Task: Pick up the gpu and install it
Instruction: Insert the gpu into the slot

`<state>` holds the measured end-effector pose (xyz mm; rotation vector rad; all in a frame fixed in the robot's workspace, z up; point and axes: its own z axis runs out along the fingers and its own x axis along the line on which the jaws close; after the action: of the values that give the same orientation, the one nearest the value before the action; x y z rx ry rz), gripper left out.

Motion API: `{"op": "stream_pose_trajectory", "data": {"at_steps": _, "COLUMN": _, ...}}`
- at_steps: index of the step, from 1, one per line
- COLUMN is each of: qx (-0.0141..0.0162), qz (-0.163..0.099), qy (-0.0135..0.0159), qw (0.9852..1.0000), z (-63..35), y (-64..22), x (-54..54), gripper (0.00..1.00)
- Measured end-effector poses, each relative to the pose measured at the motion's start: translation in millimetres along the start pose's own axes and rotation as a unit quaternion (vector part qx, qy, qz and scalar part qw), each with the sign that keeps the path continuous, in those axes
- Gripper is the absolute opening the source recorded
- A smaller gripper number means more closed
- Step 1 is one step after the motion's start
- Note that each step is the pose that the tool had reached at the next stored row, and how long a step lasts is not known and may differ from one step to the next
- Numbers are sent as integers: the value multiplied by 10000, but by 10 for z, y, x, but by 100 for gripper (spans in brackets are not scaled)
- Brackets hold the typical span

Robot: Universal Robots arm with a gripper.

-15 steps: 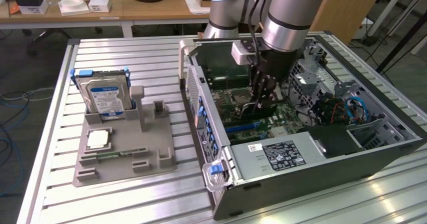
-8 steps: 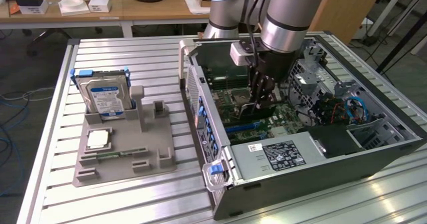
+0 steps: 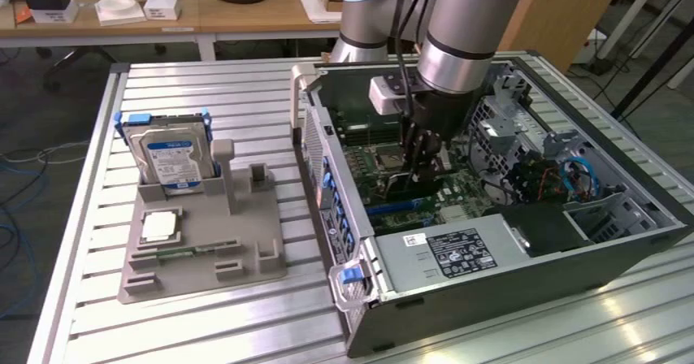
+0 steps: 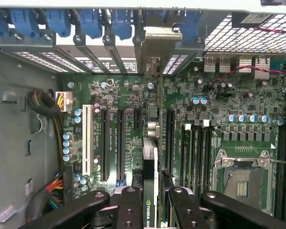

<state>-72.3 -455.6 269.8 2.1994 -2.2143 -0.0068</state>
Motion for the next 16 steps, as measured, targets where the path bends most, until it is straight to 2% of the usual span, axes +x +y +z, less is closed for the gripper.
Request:
{"op": "stream_pose_trajectory", "data": {"at_steps": 6, "qx": 17, "qz": -8, "qy": 2, "qw": 10000, "z": 39, "y": 7, "x": 0, "gripper": 26}}
{"op": "stream_pose_trajectory", "data": {"at_steps": 9, "qx": 39, "qz": -12, "qy": 1, "qw": 10000, "z": 49, "y": 8, "x": 0, "gripper": 26}}
{"op": "stream_pose_trajectory", "data": {"at_steps": 16, "qx": 43, "qz": -12, "qy": 0, "qw": 10000, "z": 58, "y": 24, "x": -5, "gripper": 26}}
